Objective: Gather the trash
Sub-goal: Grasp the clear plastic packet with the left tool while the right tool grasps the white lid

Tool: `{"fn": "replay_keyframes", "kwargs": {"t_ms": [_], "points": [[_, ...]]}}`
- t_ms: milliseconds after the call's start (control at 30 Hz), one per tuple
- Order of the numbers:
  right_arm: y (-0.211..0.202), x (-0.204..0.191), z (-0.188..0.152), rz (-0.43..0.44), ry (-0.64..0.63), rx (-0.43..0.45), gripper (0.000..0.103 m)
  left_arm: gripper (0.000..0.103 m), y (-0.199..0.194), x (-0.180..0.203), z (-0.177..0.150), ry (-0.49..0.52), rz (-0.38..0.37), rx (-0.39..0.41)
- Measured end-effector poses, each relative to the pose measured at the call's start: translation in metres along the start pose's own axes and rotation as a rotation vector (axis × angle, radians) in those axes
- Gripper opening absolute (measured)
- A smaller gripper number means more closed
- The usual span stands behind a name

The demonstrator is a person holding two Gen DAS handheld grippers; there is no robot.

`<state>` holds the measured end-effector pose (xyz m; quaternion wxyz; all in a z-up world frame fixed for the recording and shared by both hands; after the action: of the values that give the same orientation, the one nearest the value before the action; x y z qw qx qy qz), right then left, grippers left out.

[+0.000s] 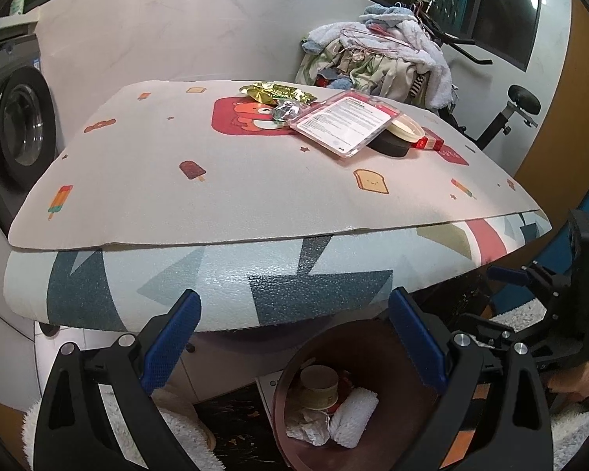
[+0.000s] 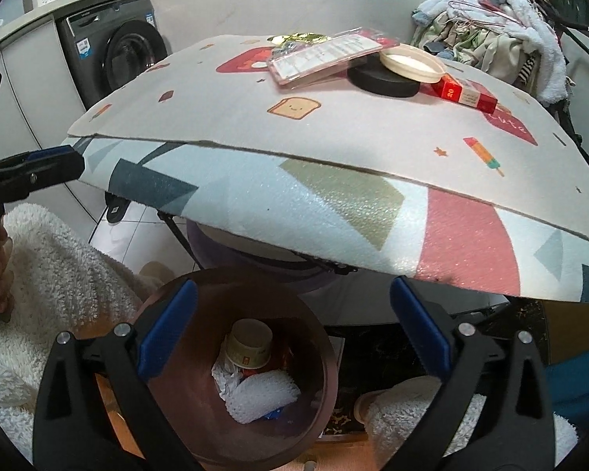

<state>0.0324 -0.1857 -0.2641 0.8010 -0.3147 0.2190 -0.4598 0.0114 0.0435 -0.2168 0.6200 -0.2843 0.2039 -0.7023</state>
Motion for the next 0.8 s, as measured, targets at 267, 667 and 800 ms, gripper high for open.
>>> {"fn": "replay_keyframes", "kwargs": {"t_ms": [267,667,800], "points": [[-0.006,0.007,0.011,-0.021,0.013,0.026,0.097,0.094,0.002,0.007,0.005,0.032,-0.008,0.000],[-0.006,0.054,0.072,-0.104,0.030,0.061,0.097,0.094,0.048,0.030,0.086,0.142,-0.131,0.001],[-0.004,0.075,0.093,-0.133,0.039,0.079,0.097,0.094,0.082,0.049,0.110,0.248,-0.128,0.005]]}}
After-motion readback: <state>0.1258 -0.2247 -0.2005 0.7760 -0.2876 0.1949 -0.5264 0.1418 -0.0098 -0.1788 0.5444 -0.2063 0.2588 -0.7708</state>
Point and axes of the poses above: each gripper's, at about its wrist camera, not at the fingertips, and y roughly the way its jaws point, x to its right, z to its top, the point moved 4 cm from there along y, roughly the way its jaws point, and after that the axes turned 6 degrees about x, right-handed, at the moved point
